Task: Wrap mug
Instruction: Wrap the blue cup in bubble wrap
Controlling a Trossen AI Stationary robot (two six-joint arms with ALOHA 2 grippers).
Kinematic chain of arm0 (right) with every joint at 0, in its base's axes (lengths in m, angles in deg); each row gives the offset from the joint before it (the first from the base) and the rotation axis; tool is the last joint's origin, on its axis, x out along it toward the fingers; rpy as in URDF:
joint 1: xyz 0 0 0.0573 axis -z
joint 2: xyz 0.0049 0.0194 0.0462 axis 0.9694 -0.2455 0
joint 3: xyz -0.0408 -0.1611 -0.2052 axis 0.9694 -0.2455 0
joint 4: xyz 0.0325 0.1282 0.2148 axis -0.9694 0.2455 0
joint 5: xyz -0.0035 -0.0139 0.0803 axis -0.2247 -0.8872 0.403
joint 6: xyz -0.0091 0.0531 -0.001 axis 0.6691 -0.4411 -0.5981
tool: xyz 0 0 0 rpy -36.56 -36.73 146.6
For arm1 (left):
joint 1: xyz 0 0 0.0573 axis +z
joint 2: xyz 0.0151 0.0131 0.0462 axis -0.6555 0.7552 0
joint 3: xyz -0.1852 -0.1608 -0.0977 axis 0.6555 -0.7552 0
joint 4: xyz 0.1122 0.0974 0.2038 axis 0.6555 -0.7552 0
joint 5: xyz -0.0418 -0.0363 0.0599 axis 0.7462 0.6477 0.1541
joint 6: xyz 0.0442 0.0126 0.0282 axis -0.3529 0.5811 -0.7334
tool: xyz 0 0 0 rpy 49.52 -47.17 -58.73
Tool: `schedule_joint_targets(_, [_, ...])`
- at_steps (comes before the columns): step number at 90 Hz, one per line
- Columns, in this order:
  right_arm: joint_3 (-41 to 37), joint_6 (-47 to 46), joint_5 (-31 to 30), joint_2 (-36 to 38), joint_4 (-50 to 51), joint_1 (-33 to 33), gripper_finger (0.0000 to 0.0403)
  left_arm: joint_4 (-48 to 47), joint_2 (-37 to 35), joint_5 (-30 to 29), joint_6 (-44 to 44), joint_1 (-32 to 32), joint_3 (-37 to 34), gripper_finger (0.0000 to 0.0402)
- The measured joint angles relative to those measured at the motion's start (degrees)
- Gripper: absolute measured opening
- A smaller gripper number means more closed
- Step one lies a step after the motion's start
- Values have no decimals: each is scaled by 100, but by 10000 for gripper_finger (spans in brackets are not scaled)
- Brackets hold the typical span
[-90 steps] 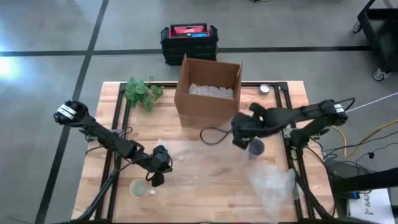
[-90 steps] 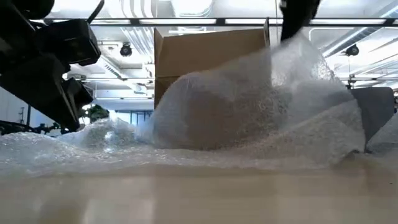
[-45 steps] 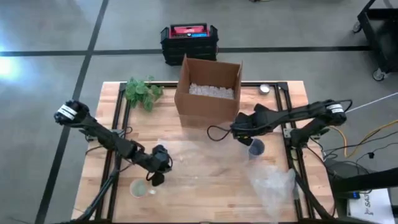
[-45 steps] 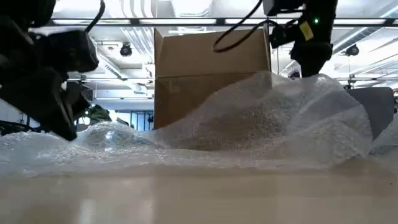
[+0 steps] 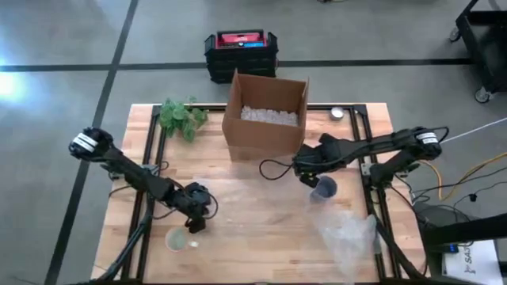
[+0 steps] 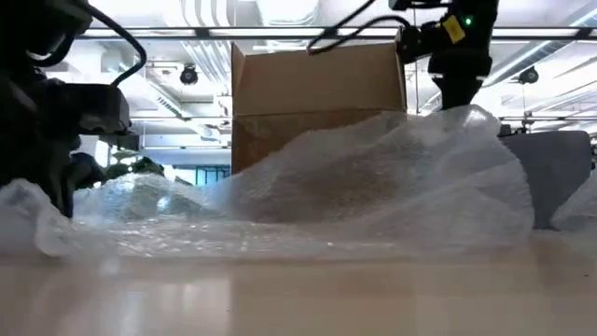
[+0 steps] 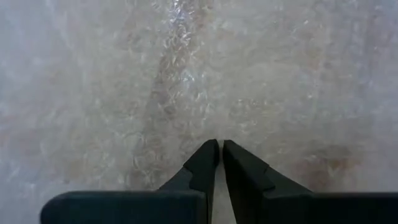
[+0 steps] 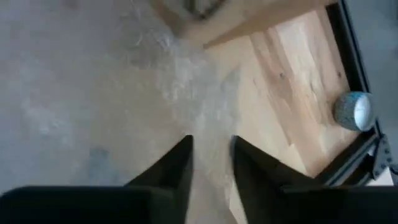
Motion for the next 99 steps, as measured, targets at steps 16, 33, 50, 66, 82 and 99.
schedule_joint_targets(16, [595, 62, 96, 223, 679, 0, 200, 12, -59, 152, 6, 0, -2, 20])
schedule_joint_targets(33, [747, -6, 1196, 968, 1099, 0, 246, 50, -59, 170, 13, 0, -2, 20])
schedule_joint_targets(50, [29, -484, 2108, 1787, 495, -432, 262, 61, -62, 170, 13, 0, -2, 20])
schedule_joint_targets(66, [-927, -481, 2356, 2011, -943, -1155, 251, 73, -62, 82, -28, 11, -4, 20])
schedule_joint_targets(82, [-1595, -843, 2357, 1636, -1309, -1479, 227, 123, -66, 64, 7, 13, -4, 20])
schedule_joint_targets(99, [-1884, -995, 2373, 1110, -1465, -1545, 210, 153, -66, 48, 13, 13, -4, 20])
